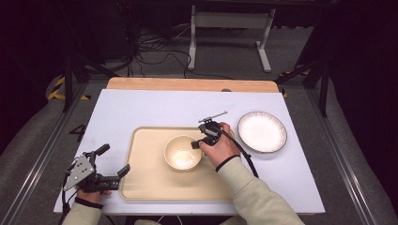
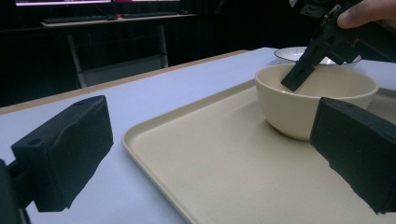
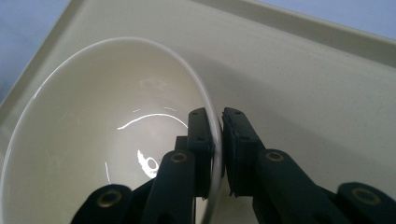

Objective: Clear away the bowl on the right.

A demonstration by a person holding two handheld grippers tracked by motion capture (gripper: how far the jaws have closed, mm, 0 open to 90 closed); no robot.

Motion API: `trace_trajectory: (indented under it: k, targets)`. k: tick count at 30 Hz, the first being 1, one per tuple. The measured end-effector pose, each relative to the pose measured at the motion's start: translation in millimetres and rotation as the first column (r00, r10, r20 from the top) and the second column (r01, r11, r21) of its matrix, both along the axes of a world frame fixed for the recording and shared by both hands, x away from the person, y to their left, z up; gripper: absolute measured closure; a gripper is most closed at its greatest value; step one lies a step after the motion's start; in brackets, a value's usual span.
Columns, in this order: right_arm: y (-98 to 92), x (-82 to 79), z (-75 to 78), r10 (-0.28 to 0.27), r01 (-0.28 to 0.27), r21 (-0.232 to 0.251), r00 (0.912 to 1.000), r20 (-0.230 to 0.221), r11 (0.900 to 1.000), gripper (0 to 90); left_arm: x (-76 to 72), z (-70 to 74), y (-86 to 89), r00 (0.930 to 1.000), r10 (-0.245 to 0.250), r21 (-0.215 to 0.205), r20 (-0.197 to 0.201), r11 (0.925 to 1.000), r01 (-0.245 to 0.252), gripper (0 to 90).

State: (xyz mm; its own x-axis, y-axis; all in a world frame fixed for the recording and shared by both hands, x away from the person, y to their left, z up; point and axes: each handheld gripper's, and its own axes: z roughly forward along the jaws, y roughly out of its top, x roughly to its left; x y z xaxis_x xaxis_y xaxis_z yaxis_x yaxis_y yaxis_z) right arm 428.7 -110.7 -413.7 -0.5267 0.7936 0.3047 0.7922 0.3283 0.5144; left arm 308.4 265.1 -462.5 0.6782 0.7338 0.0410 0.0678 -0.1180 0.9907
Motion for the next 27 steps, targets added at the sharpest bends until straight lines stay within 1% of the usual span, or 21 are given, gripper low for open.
trace_trajectory:
  k: [2, 3, 6, 7, 10, 13, 16, 17, 19, 20, 21, 22, 23, 24, 27]
  targets:
    - [-0.9, -0.1, -0.7, 0.011, -0.011, -0.001, 0.9999, 0.008, 1.0, 81.8, -0.1, 0.0, 0.0, 1.0, 0.001, 0.0, 0.0, 1.0, -0.001, 0.2]
    - [-1.4, -0.7, -1.2, 0.01, -0.01, 0.006, 0.9999, 0.013, 1.0, 81.4, -0.1, 0.0, -0.1, 1.0, 0.001, 0.0, 0.0, 1.0, -0.001, 0.2]
    - [-2.3, -2.1, -0.1, 0.01, -0.011, 0.004, 0.9994, 0.034, 1.0, 79.0, 0.0, 0.0, 0.0, 1.0, 0.0, 0.0, 0.0, 1.0, 0.0, 0.2]
    - [-2.3, -2.1, -0.1, 0.01, -0.011, 0.004, 0.9994, 0.034, 1.0, 79.0, 0.0, 0.0, 0.0, 1.0, 0.0, 0.0, 0.0, 1.0, 0.0, 0.2]
    - [-3.4, -4.7, 3.7, 0.007, -0.007, 0.001, 0.9981, 0.061, 1.0, 76.5, 0.0, -0.1, -0.1, 1.0, 0.002, -0.002, 0.0, 1.0, -0.002, 0.2]
    - [-7.0, -7.1, 7.6, 0.008, -0.009, 0.011, 0.9958, 0.092, 1.0, 74.3, 0.0, 0.0, 0.0, 1.0, 0.0, 0.0, 0.0, 1.0, 0.0, 0.3]
    - [-12.1, -9.4, 10.6, 0.009, -0.012, 0.019, 0.9903, 0.139, 1.0, 70.1, 0.0, -0.1, -0.1, 1.0, 0.002, -0.002, 0.0, 1.0, -0.002, 0.2]
    - [-13.7, -10.3, 10.9, 0.012, -0.017, 0.025, 0.9856, 0.169, 1.0, 67.4, 0.0, -0.1, -0.1, 1.0, 0.002, -0.002, 0.0, 1.0, -0.002, 0.2]
    - [-15.9, -11.7, 11.7, 0.028, -0.031, 0.011, 0.9793, 0.2, 0.999, 63.8, 0.1, -0.1, -0.1, 1.0, 0.002, -0.001, 0.0, 1.0, -0.002, 0.2]
    - [-17.8, -13.7, 12.9, 0.04, -0.04, -0.004, 0.9723, 0.23, 0.999, 60.6, 0.1, -0.1, -0.1, 1.0, 0.002, -0.001, 0.0, 1.0, -0.002, 0.2]
    - [-19.0, -14.8, 13.6, 0.046, -0.046, -0.007, 0.9681, 0.246, 0.999, 58.0, 0.1, -0.1, -0.1, 1.0, 0.002, -0.002, 0.0, 1.0, -0.002, 0.2]
    - [-19.0, -14.8, 13.6, 0.046, -0.046, -0.007, 0.9681, 0.246, 0.999, 58.0, 0.1, -0.1, -0.1, 1.0, 0.003, -0.002, -0.001, 1.0, -0.003, 0.2]
    - [-20.1, -15.8, 14.2, 0.049, -0.049, -0.006, 0.9606, 0.274, 0.999, 56.6, 0.1, -0.1, -0.1, 1.0, 0.003, -0.002, -0.001, 1.0, -0.003, 0.2]
    - [-21.5, -16.9, 15.2, 0.046, -0.047, -0.002, 0.9551, 0.293, 0.999, 55.6, 0.0, -0.1, -0.2, 1.0, 0.003, -0.002, -0.001, 1.0, -0.003, 0.2]
    - [-26.4, -19.8, 19.1, 0.031, -0.042, 0.029, 0.9442, 0.328, 0.999, 51.7, 0.1, -0.1, -0.1, 1.0, 0.003, -0.002, -0.001, 1.0, -0.003, 0.2]
